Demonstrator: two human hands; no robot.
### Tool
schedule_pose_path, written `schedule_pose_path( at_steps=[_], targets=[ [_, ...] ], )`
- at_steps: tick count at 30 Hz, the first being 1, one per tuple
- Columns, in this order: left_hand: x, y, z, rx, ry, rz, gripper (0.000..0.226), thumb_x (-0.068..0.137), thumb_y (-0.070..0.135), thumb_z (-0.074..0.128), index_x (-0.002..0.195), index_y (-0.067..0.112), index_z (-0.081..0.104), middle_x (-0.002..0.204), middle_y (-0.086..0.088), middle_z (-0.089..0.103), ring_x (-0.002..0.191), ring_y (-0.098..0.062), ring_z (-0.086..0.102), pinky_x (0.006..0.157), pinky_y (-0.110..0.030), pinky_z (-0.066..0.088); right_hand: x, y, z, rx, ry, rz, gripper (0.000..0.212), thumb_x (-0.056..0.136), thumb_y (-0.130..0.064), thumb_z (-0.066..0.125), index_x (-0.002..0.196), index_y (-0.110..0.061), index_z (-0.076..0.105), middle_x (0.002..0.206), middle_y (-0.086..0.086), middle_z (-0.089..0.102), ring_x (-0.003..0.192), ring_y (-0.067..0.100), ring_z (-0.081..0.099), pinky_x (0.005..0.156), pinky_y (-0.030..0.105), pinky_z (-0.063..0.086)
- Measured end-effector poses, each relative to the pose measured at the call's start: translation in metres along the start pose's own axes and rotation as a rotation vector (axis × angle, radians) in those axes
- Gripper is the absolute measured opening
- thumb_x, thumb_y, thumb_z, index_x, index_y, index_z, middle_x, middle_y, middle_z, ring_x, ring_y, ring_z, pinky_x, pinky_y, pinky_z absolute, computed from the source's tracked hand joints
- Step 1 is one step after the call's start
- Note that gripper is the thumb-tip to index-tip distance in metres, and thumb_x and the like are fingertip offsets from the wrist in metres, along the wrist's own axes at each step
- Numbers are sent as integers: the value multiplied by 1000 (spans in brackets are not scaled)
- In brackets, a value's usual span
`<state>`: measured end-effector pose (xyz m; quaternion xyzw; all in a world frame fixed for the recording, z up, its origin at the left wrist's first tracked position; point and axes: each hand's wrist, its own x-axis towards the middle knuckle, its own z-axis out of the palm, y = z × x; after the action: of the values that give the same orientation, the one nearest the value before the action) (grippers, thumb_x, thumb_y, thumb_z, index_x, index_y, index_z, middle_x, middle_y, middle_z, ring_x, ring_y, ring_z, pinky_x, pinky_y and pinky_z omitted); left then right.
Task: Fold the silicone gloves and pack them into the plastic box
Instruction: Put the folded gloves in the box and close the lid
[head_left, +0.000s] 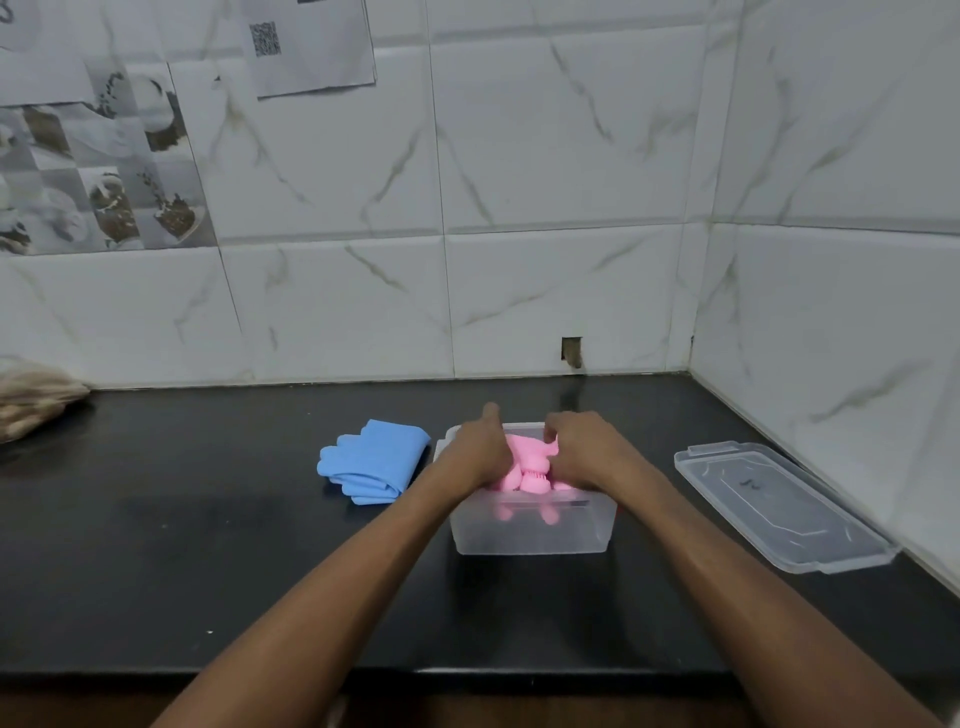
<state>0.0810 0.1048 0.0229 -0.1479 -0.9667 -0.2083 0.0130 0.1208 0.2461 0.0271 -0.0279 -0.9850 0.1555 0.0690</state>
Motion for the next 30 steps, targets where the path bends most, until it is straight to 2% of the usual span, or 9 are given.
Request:
schedule_pose_path(
  at_steps=[5, 9, 13, 16, 19, 21, 23, 26, 30],
  targets=[
    [11, -1, 8, 185, -148, -2, 49, 95, 10, 46, 140, 7, 28, 124, -21, 60, 101, -30, 57, 82, -38, 46, 4, -7, 1, -218, -125, -24, 36, 89, -11, 59, 124, -8, 50, 119, 13, 64, 102, 26, 61, 70, 30, 42],
    [22, 2, 13, 357, -262, 71, 35, 94, 6, 55, 129, 3, 57, 128, -15, 63, 105, -27, 58, 97, -32, 45, 6, -13, -1, -308, -316, -34, 39, 90, -4, 56, 129, -12, 57, 125, 9, 64, 110, 24, 61, 84, 30, 48],
    [24, 6, 11, 491, -293, 113, 32, 93, 8, 59, 124, 5, 65, 125, -12, 66, 103, -26, 61, 91, -30, 46, 3, -18, -9, -328, -400, -23, 44, 89, -3, 59, 131, -15, 58, 128, 6, 62, 110, 23, 61, 88, 29, 51],
    [25, 7, -14, 485, -120, 182, 28, 88, 6, 65, 116, 5, 70, 117, -12, 69, 107, -29, 65, 89, -33, 51, -1, -20, -32, -211, -379, 21, 54, 86, -7, 70, 136, -16, 54, 124, 10, 62, 93, 25, 70, 87, 37, 58],
    [23, 4, -40, 241, 22, 304, 19, 91, 14, 63, 103, 6, 74, 96, -9, 73, 89, -25, 65, 78, -33, 51, -1, -19, -66, -151, -189, -6, 29, 84, -8, 72, 112, -5, 67, 76, 11, 65, 56, 25, 69, 64, 37, 63],
    [14, 5, -43, 118, -190, 368, 21, 94, 24, 61, 104, 11, 75, 90, -4, 71, 74, -15, 61, 72, -31, 50, 2, -21, -74, -199, -77, -93, 9, 84, -7, 68, 93, -3, 69, 64, 8, 64, 51, 22, 65, 50, 28, 56],
    [11, 5, -36, 158, -425, 383, 27, 97, 27, 57, 118, 17, 70, 102, 0, 69, 73, -7, 57, 72, -24, 49, 4, -23, -66, -128, -203, -101, 7, 85, -8, 68, 92, -8, 68, 76, 7, 70, 60, 18, 68, 48, 22, 51],
    [20, 3, -23, 216, -621, 319, 39, 99, 34, 54, 135, 20, 57, 121, 3, 62, 90, -8, 57, 82, -24, 46, 11, -17, -36, -161, -525, -24, 23, 88, -16, 66, 110, -9, 67, 103, 7, 71, 83, 19, 68, 75, 29, 59],
    [36, 10, -4, 455, -655, 303, 52, 93, 36, 59, 141, 22, 46, 138, -6, 50, 119, -27, 52, 99, -40, 45, 21, -11, -10, -269, -614, -42, 41, 86, -24, 66, 126, -20, 57, 122, 3, 63, 104, 22, 62, 93, 39, 54]
  ],
)
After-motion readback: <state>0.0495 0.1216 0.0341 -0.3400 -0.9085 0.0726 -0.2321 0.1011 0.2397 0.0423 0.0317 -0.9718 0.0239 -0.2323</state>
